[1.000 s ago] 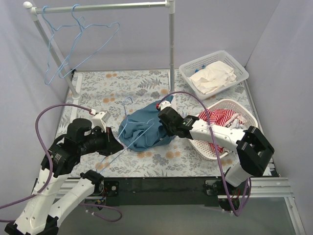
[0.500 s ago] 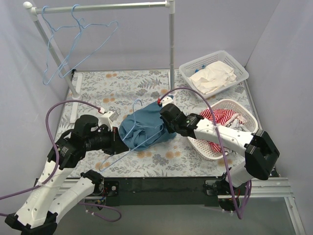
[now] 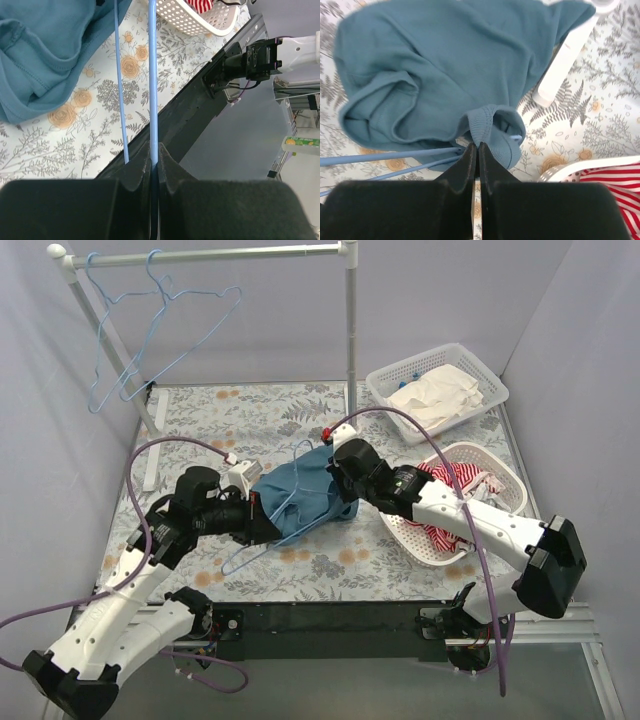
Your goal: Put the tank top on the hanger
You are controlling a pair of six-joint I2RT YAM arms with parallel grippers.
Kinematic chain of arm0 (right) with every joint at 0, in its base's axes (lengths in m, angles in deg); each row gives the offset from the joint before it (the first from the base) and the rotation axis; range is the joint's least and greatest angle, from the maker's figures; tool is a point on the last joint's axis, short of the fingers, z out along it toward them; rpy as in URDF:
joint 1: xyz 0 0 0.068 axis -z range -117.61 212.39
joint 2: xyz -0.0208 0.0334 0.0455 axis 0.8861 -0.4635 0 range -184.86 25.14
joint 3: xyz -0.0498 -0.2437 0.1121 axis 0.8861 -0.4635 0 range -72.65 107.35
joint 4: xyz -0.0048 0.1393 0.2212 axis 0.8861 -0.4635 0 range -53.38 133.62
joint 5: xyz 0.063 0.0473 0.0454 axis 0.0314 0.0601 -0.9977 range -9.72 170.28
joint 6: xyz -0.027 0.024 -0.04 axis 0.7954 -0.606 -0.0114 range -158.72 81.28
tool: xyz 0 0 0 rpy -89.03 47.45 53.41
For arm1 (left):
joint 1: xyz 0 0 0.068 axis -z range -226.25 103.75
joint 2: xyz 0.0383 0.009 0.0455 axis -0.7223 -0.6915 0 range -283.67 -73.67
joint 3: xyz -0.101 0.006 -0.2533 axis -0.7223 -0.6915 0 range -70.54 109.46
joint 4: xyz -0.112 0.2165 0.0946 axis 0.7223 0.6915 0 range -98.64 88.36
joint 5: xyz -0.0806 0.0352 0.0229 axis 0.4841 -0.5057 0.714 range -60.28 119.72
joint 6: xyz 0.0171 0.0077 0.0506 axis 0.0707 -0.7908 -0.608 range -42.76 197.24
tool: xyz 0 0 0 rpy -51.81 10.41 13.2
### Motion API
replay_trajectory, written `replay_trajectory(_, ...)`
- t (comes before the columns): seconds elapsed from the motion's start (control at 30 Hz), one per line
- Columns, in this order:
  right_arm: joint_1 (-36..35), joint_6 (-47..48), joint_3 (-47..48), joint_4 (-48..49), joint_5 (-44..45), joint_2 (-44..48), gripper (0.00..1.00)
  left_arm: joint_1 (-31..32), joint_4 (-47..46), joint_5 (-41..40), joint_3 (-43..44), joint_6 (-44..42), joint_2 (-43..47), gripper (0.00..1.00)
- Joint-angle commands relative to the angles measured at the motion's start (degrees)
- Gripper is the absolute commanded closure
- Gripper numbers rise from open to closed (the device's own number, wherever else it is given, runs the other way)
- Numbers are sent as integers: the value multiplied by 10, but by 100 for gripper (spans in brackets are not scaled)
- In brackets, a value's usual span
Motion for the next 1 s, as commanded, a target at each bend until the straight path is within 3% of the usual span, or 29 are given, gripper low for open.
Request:
replay_trajectory(0.0, 0, 26, 66, 19, -22, 35, 97, 2, -75, 40, -13, -22, -17, 100)
replay_trajectory(0.17, -3, 24, 94, 16, -60, 50, 97, 2, -148, 27, -30, 22, -13, 100)
replay_trajectory(0.3, -4, 21, 97, 17, -68, 68, 96, 2, -257, 24, -71, 61, 9, 100)
replay_trajectory(0.4, -3, 27, 92, 21, -65, 80, 88, 2, -310, 26, -96, 75, 5, 100)
replay_trajectory(0.6, -3, 48, 58, 34, -79, 117, 59, 2, -409, 19, -150, 102, 10, 100)
replay_trajectory(0.63, -3, 55, 51, 53, -85, 136, 47, 3, -419, 14, -155, 109, 13, 100)
replay_trajectory(0.73, -3, 59, 26, 81, -117, 176, 26, 3, -449, 11, -167, 114, 8, 100)
replay_trajectory(0.87, -3, 62, -12, 153, -129, 213, 9, 5, -474, 5, -175, 111, -3, 100)
replay_trajectory(0.97, 2, 61, -27, 174, -161, 204, 17, 8, -499, 5, -186, 117, -9, 100)
